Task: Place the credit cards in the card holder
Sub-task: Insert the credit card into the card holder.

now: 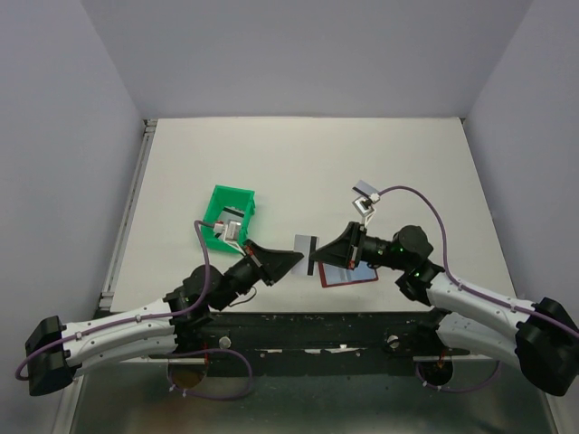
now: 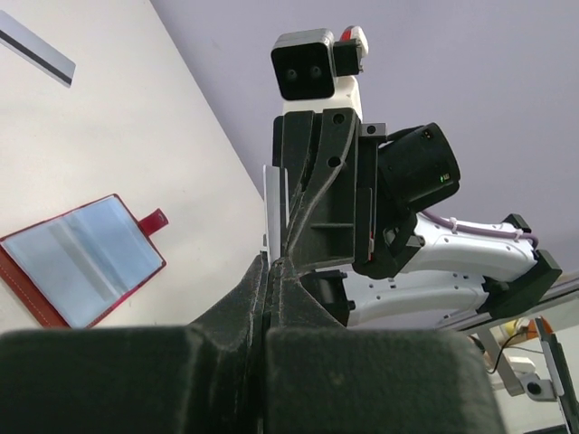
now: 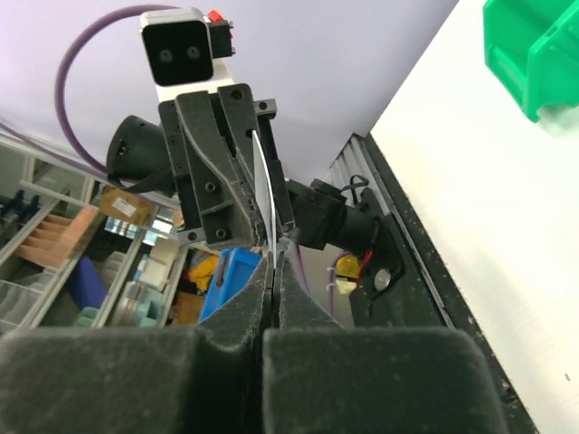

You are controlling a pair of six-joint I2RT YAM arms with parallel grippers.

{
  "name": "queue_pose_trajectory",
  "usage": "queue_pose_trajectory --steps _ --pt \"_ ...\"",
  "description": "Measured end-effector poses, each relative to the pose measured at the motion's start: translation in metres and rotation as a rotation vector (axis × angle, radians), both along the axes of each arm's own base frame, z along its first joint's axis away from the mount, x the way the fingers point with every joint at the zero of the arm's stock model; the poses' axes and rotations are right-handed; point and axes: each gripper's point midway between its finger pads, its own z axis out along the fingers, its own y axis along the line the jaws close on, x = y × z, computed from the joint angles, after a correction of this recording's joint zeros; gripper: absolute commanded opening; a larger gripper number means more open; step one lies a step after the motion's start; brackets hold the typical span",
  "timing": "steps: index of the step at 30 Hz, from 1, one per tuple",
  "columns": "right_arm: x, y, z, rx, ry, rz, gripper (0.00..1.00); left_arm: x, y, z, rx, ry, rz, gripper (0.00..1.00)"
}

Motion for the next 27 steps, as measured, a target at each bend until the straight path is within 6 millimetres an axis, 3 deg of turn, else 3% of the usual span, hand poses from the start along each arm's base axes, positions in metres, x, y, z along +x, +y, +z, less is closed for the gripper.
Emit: queue_pose_trajectory --steps 3,6,10,16,21,27 --pt "0.002 -0.001 -0.004 -0.023 0.015 -0.015 0.00 0.002 0.000 -0.005 0.015 0.009 0.009 0.30" --pt "0.004 -0.007 -0.011 -0.096 0.027 -0.057 0.00 0.004 0.002 -0.018 0.060 0.031 0.023 0.43" --pt "0.023 -0.030 -0.023 -0.258 0.034 -0.209 0.00 0.012 0.012 -0.033 0.138 0.067 0.077 0.44" --pt "0.058 -0.084 -0.073 -0.632 0.157 -0.383 0.00 0.031 0.029 -0.048 0.241 0.116 0.168 0.43" --pt "0.047 -0.116 -0.123 -0.878 0.286 -0.331 0.00 0.047 0.033 -0.079 0.345 0.178 0.203 0.40" --pt "0.047 -0.139 -0.125 -0.970 0.285 -0.317 0.00 0.052 0.025 -0.138 0.526 0.278 0.150 0.37"
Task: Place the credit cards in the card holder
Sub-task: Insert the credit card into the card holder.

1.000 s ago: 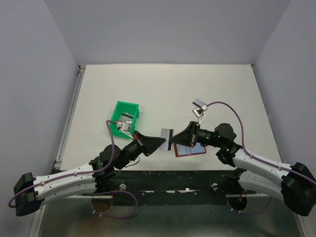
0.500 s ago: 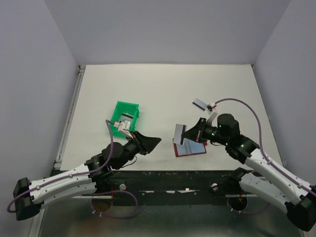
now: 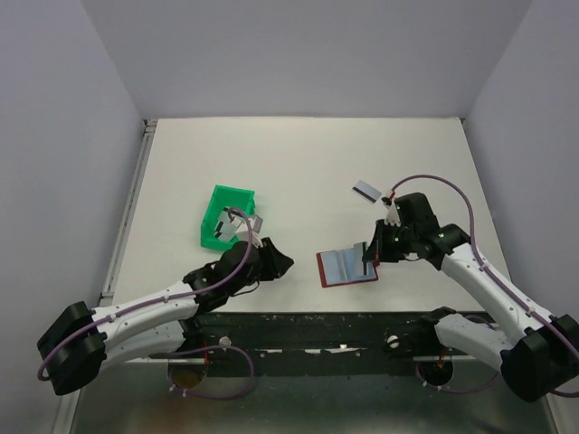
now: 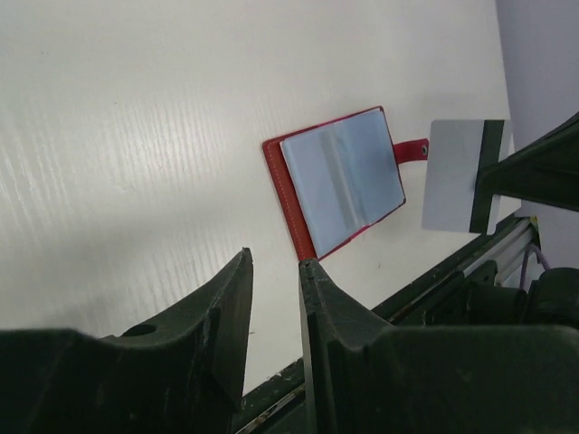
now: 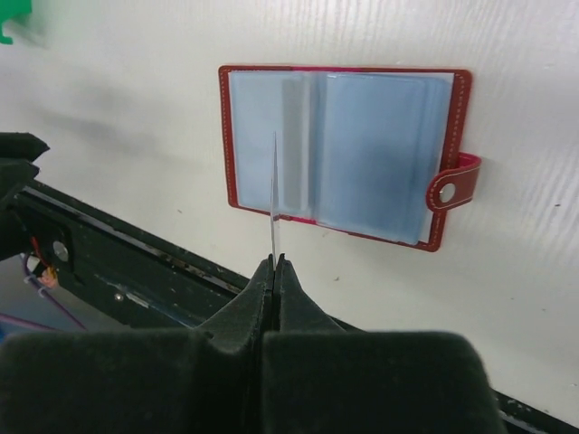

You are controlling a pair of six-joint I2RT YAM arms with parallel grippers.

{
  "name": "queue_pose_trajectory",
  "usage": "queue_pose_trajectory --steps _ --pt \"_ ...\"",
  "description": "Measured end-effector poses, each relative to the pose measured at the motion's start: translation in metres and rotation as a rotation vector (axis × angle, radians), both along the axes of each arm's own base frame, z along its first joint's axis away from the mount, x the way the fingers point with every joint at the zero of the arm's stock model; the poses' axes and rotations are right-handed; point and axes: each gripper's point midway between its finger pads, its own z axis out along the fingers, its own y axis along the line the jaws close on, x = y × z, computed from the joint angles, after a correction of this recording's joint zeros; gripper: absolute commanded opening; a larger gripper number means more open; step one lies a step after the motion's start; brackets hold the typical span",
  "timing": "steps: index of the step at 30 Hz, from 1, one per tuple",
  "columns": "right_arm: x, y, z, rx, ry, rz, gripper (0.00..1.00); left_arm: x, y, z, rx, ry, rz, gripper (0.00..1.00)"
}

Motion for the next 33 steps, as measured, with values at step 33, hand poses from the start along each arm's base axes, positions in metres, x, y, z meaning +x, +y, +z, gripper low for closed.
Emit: queue_pose_trajectory --steps 33 --pt "0.019 0.011 -0.056 0.065 0.129 0.148 0.00 -0.001 -0.071 -0.050 0.030 0.090 -0.257 0.21"
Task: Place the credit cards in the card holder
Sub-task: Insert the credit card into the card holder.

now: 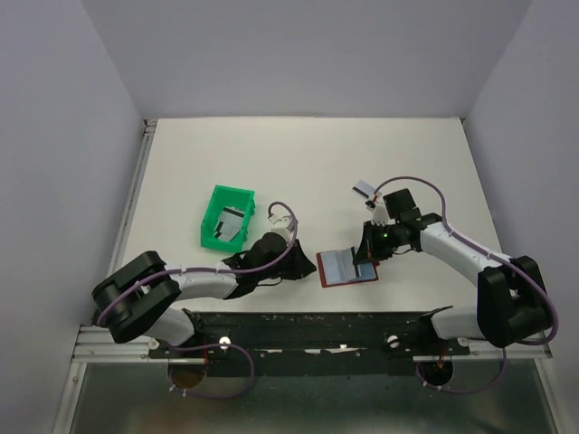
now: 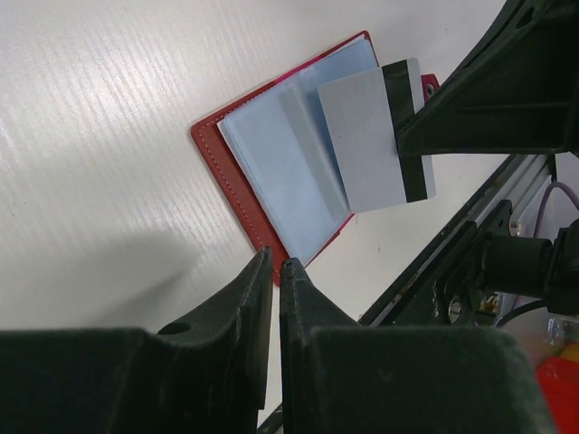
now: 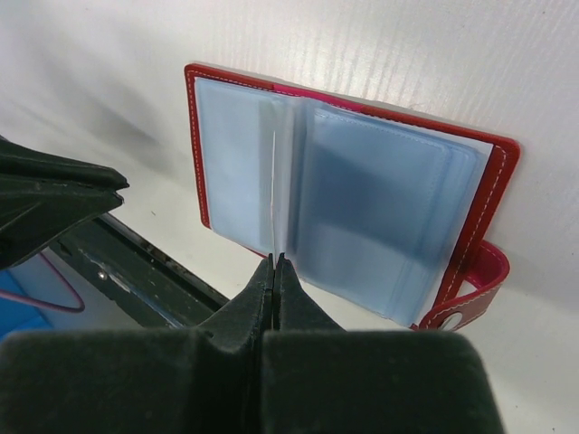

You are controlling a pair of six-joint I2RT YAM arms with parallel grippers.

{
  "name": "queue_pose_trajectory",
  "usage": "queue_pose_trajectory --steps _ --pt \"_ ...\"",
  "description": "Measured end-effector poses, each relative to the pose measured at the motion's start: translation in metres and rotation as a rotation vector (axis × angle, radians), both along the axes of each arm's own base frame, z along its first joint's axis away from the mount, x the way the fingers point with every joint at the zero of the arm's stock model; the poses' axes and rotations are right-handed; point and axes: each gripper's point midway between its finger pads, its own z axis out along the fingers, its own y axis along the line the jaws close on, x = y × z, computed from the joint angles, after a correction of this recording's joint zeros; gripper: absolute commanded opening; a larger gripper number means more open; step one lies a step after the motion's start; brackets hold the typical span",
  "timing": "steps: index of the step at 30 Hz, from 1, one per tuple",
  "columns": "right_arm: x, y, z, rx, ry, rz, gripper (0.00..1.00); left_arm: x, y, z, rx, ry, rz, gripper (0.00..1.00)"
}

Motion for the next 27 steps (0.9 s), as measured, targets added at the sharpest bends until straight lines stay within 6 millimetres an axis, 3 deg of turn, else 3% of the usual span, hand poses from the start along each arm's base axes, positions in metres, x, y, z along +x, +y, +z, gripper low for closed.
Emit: queue_pose_trajectory --steps 8,27 --pt "-0.003 -0.005 -0.010 -0.034 0.039 -0.009 0.00 -0.002 -0.002 -0.019 0.030 0.031 -0.012 0.19" --pt "-0.003 -0.001 -0.014 -0.021 0.071 -0.021 0.00 0.001 -0.010 -0.038 0.030 0.050 -0.029 0.18"
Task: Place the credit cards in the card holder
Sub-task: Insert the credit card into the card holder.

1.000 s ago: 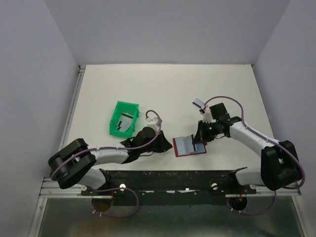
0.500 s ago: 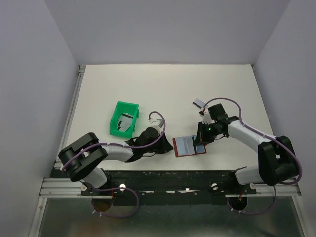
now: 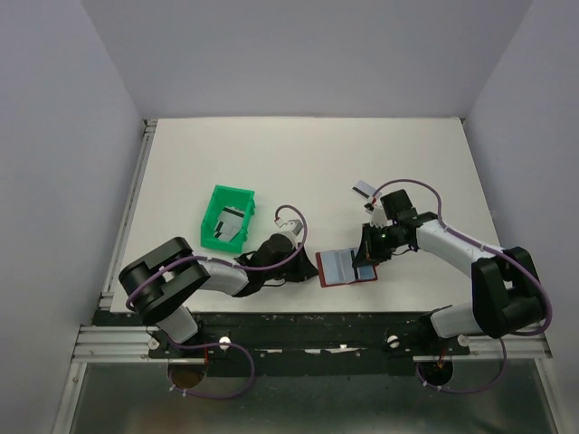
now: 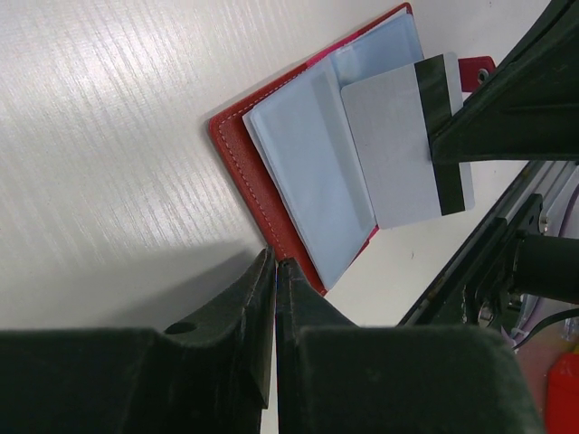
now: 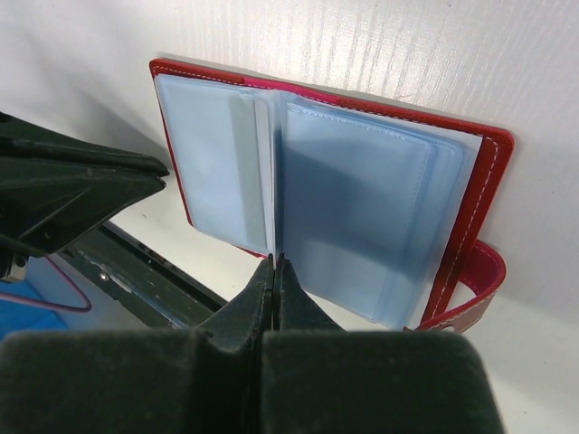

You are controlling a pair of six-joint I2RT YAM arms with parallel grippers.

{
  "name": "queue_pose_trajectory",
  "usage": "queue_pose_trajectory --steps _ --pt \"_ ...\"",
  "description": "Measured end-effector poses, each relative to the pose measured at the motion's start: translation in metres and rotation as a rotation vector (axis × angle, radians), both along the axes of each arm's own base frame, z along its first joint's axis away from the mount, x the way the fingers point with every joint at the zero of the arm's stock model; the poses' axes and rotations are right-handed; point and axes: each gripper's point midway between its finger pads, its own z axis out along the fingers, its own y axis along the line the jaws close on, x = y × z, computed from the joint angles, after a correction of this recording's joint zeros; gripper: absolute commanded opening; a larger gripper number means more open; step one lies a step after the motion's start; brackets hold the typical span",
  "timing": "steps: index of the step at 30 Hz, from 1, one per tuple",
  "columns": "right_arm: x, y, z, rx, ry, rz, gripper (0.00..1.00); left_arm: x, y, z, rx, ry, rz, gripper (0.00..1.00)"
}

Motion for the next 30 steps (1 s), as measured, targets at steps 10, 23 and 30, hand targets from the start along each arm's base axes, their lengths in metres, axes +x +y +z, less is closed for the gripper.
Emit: queue_pose_trajectory --steps 10,23,30 --pt "0.0018 -0.0002 0.0034 0.001 -0.017 -0.002 0.00 0.0020 -0.0011 0.0026 -0.013 -0.005 0.001 0.17" --pt "0.0093 -0.0008 0.0091 -0.006 -0.050 -0.009 0.01 0.0019 -0.0020 0.0012 -0.012 -0.001 -0.004 0.17" --pt "0.0094 0.0008 0.0034 -0.003 -0.030 -0.005 0.01 0.0025 -0.0016 0.0010 -0.013 0.002 -0.004 0.17"
